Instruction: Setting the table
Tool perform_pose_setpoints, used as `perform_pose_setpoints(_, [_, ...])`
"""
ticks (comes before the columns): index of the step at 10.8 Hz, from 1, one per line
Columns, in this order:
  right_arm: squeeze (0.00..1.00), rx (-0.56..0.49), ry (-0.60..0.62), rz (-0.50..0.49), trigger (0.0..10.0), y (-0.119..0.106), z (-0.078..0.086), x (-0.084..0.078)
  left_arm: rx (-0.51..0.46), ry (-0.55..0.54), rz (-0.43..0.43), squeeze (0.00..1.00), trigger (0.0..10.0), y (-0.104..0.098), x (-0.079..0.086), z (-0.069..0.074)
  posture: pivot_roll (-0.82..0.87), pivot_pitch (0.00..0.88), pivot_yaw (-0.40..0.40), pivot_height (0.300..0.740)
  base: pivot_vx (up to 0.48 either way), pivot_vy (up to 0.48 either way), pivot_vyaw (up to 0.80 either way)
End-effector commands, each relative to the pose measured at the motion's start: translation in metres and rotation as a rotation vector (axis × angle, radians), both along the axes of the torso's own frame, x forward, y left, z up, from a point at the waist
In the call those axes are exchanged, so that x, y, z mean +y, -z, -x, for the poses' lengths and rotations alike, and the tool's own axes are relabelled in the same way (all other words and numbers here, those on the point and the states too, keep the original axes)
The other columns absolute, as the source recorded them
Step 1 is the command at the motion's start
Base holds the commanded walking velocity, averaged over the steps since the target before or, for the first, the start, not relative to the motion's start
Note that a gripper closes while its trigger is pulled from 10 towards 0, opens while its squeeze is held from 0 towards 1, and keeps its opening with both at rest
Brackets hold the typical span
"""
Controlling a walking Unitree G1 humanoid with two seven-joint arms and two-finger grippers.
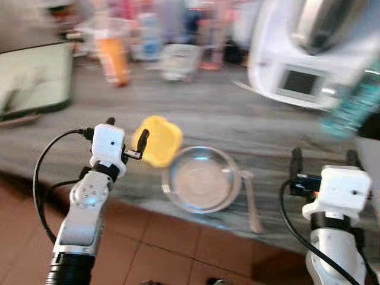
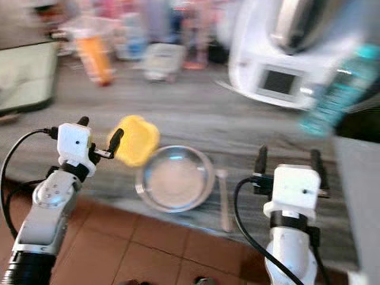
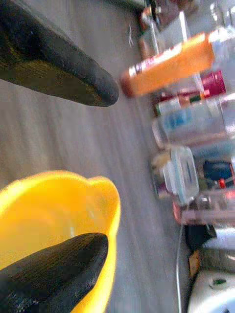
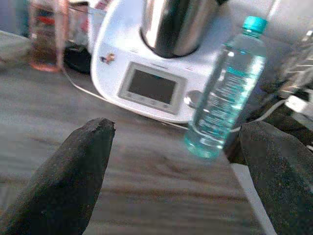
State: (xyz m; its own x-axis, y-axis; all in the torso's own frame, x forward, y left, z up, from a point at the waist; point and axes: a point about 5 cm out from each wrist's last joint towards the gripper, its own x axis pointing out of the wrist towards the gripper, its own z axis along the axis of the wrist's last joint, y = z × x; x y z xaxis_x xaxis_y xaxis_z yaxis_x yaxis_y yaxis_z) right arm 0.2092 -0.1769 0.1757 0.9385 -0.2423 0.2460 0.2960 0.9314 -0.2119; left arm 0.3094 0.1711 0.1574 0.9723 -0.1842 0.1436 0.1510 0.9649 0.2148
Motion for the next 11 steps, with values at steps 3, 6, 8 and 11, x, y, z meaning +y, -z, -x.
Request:
perform_pose_setpoints(3, [0.0,0.188,0.001,-0.059,10.0,0.03,0.003,-0.005,-0.007,0.015,-0.002,0.0,10.0,-0.001,-0.001,0.002,0.09,0.087,-0.006,0.74,0.0,0.0,-0.27])
perform_pose_setpoints(6, [0.0,0.366,-0.051,-0.105,10.0,0.067,0.04,0.008,0.005,0.039,-0.001,0.0,10.0,0.0,-0.001,0.004,0.09,0.105,-0.002,0.74,0.0,0.0,0.0])
perform_pose_setpoints(8, [0.0,0.356,-0.026,-0.11,10.0,0.066,0.04,0.007,0.01,0.052,-0.002,0.0,10.0,0.0,-0.001,0.005,0.08,0.112,0.005,0.74,0.0,0.0,0.0])
perform_pose_setpoints(11, [0.0,0.274,-0.001,-0.081,10.0,0.055,0.038,0.006,0.022,0.046,-0.019,0.0,10.0,0.005,0.003,0.006,0.08,0.111,0.008,0.74,0.0,0.0,-0.27])
